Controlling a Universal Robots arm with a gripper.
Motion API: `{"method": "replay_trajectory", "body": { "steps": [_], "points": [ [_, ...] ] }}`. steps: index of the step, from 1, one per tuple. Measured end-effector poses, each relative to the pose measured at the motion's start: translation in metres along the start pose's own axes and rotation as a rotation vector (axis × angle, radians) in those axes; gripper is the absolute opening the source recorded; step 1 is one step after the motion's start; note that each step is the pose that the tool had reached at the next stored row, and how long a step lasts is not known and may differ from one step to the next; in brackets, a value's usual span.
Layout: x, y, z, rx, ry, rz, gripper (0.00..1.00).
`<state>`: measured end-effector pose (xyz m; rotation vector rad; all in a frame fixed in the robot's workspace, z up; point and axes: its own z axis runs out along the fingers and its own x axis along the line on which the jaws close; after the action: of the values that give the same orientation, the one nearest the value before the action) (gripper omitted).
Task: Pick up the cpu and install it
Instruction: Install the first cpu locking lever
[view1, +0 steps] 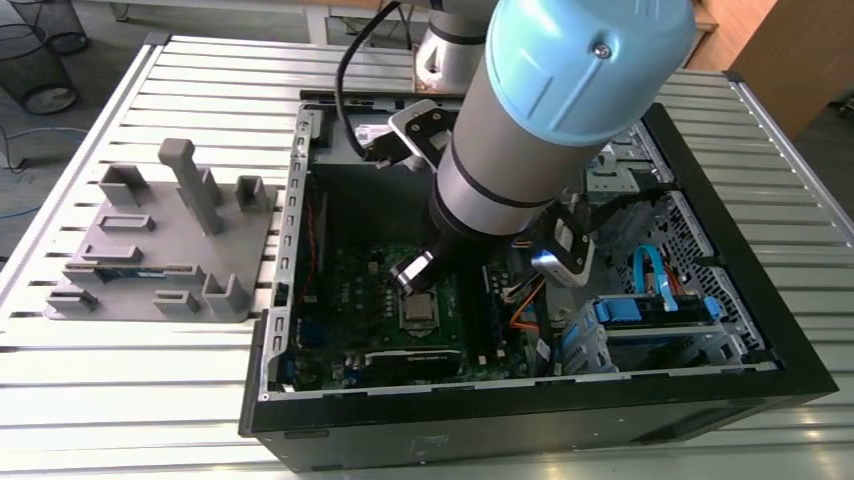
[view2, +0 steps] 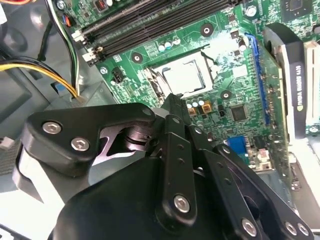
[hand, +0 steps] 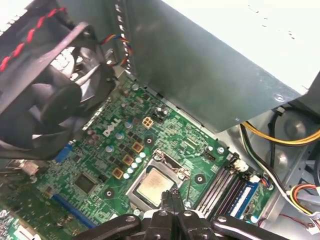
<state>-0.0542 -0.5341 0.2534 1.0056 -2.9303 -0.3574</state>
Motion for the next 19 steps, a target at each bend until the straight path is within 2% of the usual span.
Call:
{"method": "replay_trajectory", "body": {
  "steps": [11,14,19],
  "points": [
    [-0.0066,0.001,0.0062,0.0041,-0.0144,0.066,0.11],
    [-0.0087,0.0033,0.0074,0.0068,-0.0142,0.072,0.11],
    [-0.0089,0.0036,0.0075,0.0086,-0.0129,0.072,0.11]
  ]
}}
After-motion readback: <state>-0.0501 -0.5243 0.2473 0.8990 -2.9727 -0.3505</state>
